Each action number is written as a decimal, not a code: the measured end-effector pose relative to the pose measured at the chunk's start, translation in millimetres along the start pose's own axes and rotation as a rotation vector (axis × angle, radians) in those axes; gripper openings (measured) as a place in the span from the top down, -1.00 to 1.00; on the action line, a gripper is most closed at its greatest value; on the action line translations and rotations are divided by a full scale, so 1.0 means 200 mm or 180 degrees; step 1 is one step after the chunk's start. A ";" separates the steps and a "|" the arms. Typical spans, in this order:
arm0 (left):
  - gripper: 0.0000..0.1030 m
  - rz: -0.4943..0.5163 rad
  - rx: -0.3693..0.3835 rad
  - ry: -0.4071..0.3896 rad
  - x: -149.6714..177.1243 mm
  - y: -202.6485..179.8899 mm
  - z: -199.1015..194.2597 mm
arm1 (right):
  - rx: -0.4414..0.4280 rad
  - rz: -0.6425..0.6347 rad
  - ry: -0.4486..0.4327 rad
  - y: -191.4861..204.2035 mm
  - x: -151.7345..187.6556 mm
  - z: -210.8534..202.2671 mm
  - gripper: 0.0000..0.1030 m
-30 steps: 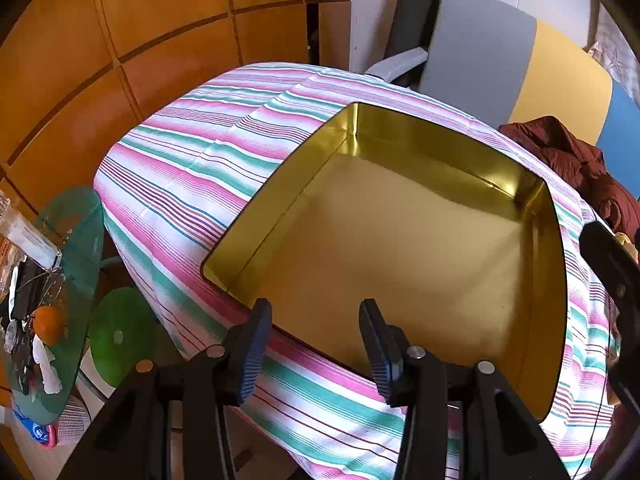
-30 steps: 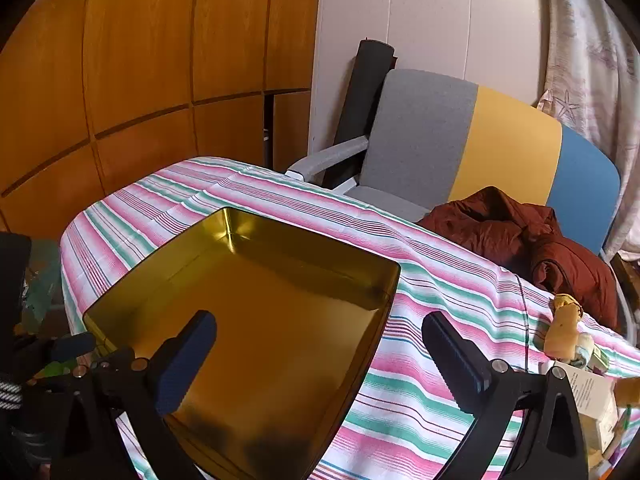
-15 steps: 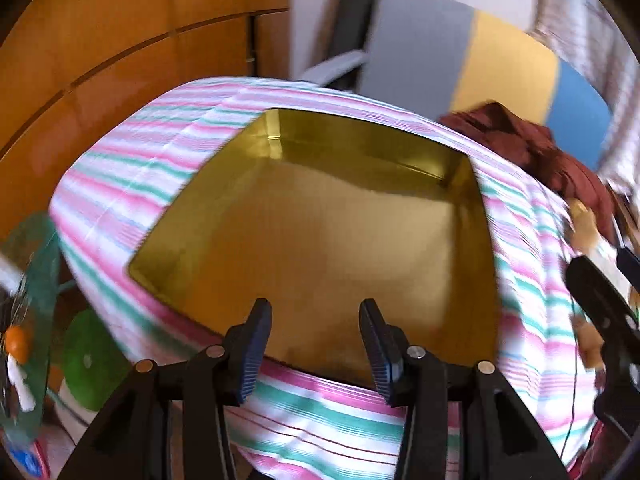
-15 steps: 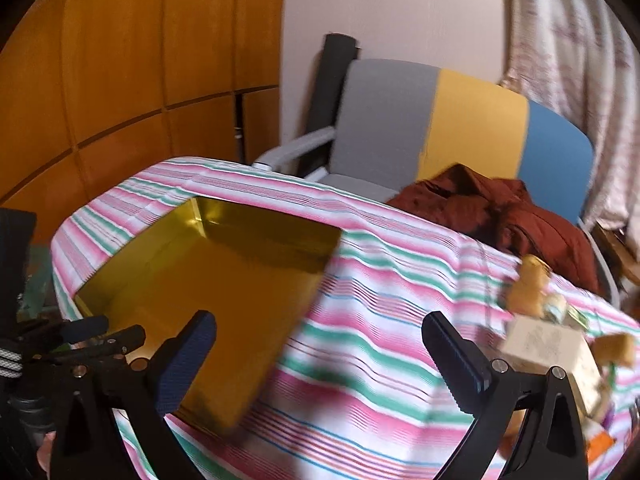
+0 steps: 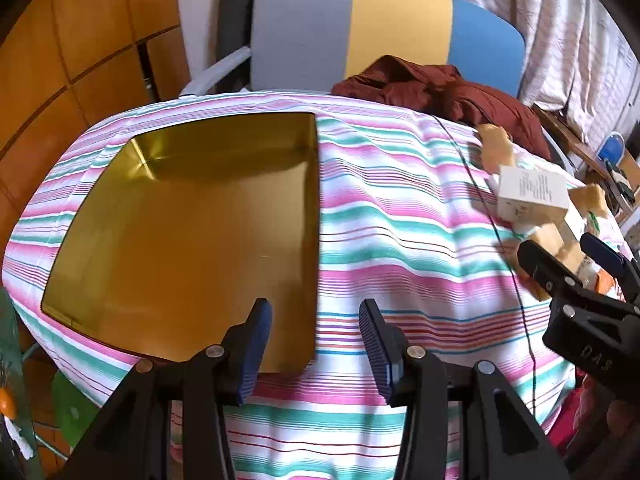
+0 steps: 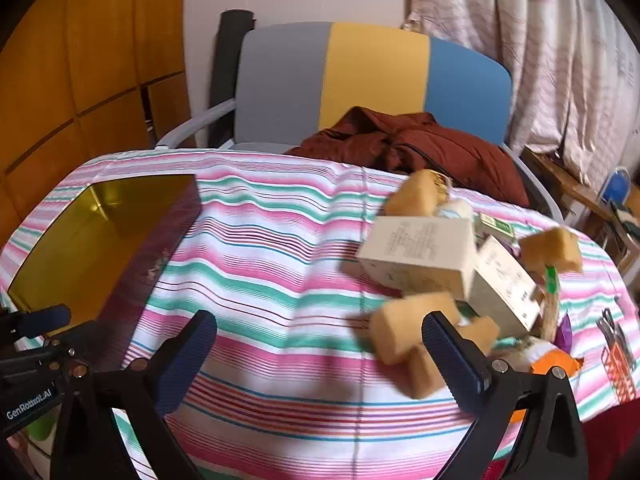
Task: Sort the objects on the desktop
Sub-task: 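Move both tools from the gold tray toward the cluster of items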
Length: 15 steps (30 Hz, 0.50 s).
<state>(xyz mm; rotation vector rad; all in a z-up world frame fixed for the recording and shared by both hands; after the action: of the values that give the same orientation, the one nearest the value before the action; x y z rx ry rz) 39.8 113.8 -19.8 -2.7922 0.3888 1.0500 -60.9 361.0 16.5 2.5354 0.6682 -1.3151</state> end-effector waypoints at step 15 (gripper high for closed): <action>0.07 0.0237 0.0251 0.0064 0.02 -0.17 0.00 | 0.0087 0.0340 0.0205 -0.47 -0.04 -0.05 -1.00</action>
<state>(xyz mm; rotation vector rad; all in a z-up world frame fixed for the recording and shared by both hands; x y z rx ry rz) 52.5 145.1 -21.8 -2.7401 0.5286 0.9992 -102.7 444.0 30.3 2.6057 0.5219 -1.2205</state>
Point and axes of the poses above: each gripper's, at about its wrist camera, not at the fingertips, and z roughly the way its jaws point, y to its left, x to its underside, the point moved 1 cm from there along z, roughly the way its jaws point, and after that the axes turned 9 degrees about -y, right-handed, at the moved point
